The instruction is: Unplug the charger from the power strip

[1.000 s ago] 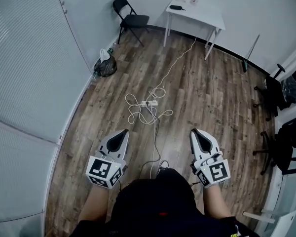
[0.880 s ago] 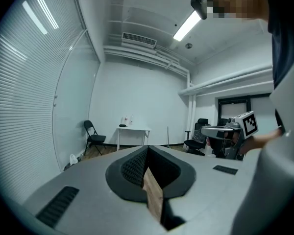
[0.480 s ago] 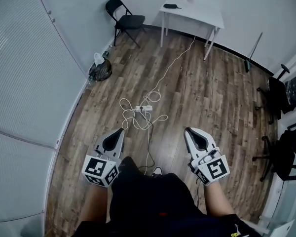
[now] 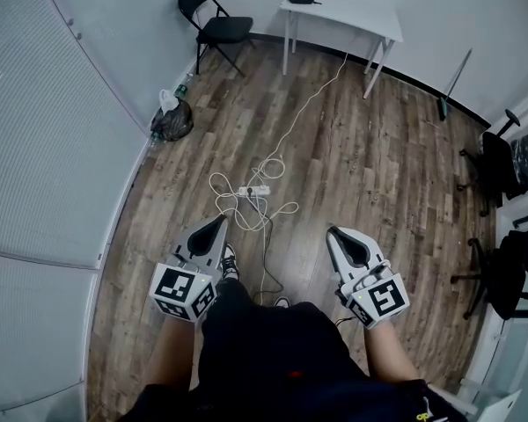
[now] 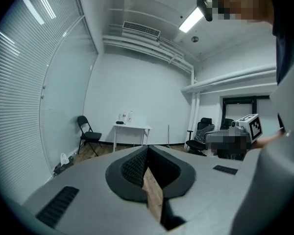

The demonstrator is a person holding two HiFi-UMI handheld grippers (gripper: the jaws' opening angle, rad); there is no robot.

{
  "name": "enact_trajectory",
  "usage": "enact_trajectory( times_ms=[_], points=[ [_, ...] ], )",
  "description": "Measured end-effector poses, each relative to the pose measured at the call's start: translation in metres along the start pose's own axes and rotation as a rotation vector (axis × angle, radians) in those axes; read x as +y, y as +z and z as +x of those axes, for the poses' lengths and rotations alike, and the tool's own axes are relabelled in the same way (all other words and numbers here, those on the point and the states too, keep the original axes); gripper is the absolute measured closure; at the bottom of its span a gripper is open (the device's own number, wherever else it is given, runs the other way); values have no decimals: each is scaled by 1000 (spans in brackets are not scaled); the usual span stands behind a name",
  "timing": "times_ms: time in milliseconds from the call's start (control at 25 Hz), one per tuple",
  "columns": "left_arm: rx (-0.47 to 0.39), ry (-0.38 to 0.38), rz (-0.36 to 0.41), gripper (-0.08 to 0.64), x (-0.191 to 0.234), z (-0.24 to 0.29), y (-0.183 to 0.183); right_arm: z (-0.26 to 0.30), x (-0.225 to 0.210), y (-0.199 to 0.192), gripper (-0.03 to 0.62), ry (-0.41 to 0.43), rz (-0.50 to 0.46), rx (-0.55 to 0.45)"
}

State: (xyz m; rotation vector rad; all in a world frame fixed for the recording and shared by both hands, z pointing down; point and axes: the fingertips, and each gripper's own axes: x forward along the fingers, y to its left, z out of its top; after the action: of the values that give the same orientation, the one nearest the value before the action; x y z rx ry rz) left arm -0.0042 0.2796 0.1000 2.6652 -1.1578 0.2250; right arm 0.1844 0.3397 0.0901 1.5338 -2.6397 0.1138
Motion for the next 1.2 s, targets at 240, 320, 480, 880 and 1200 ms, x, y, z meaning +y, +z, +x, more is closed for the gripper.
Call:
enact_trajectory(
  times_ms=[240, 320, 480, 880, 1200],
  points=[
    [16, -7, -17, 541, 91, 48, 7, 102, -15, 1, 561, -1, -10, 49],
    [23, -14, -16, 541, 129, 63, 10, 146, -17, 2, 561, 2, -26, 63],
    [61, -22, 49, 541, 207, 87, 24, 230, -26, 21, 561, -10, -38, 66],
    [103, -8, -8, 541, 340, 147, 39, 355, -63, 19, 561, -52, -41, 81],
    [164, 104, -100, 541, 345, 217, 6, 402, -139, -35, 561, 76, -2, 162]
  ],
)
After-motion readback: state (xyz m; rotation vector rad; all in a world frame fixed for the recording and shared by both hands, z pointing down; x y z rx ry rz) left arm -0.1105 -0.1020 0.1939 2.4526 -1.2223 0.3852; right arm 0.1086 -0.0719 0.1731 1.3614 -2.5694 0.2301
